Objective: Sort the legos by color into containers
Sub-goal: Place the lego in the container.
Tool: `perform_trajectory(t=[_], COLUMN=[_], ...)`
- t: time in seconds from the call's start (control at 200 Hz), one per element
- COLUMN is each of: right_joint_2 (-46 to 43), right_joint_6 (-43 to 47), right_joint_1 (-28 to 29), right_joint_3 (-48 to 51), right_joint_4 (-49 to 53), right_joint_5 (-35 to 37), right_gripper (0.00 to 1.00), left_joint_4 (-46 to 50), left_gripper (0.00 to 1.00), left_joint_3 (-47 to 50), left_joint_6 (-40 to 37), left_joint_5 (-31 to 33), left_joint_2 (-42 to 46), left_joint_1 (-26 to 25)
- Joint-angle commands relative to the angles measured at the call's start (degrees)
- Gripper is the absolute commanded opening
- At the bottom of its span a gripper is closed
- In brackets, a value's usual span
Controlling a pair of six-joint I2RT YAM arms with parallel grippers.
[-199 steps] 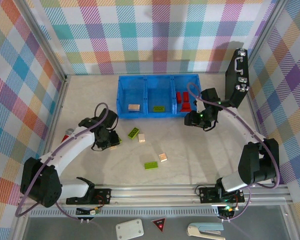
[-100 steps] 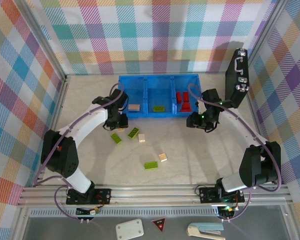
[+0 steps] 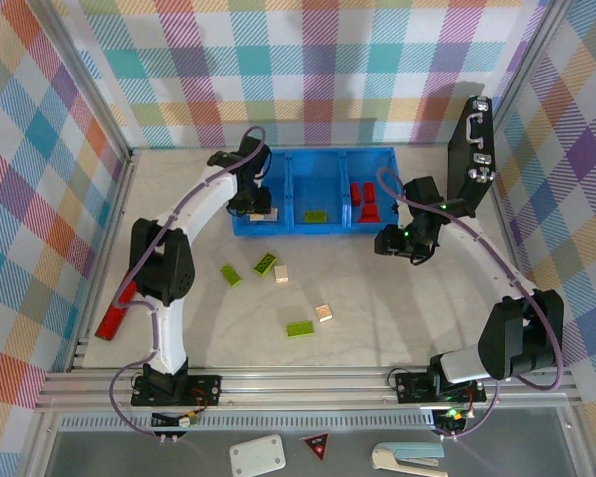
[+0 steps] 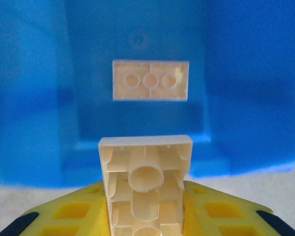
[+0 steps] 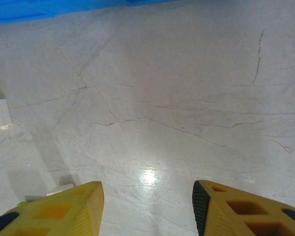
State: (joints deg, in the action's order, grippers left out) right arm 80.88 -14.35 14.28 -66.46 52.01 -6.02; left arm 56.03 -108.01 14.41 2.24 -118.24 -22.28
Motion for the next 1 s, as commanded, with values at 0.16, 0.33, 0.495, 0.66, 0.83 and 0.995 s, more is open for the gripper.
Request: perform_trajectory(t=[0.16,0.33,0.495,0.66,0.83,0.995], right_joint_2=[-2.5,-3.7,-3.9,-4.5,-5.1,-5.2], right_joint_6=[0.1,-0.7,-0.9,-1.0,-1.1,-1.1], right_joint_1=[0.3,0.2,0.2,0.2,0.2,0.2], right_joint_3=[-1.9,-0.7,-0.2,0.3,1.2,2.0], right_joint_4=[3.8,3.7,3.6,3.5,3.1,2.9], right_joint_5=[1.7,1.9,1.8,2.2,2.2,2.1], right_gripper=[0.52,0.52,0.52,0.52,0.52,0.52], left_joint_4=[3.1,0.3,-3.3,-5.4,-6.1,-6.5], left_gripper=[0.36,0.36,0.36,0.36,0.36,0.37], left_joint_3=[-12.4,-16.3,-18.4,-20.8,-23.4,-24.2], left_joint_6=[-3.7,-5.9,-7.9,-9.2,-9.8,-9.8], left_joint_5=[5.8,10.0,12.4,15.7,17.3,18.1], left_joint_2=[-9.5,-13.5,-16.6,-19.9,-22.6,-24.4], left_joint_1=[1.0,1.7,1.9,1.8,1.8,1.8])
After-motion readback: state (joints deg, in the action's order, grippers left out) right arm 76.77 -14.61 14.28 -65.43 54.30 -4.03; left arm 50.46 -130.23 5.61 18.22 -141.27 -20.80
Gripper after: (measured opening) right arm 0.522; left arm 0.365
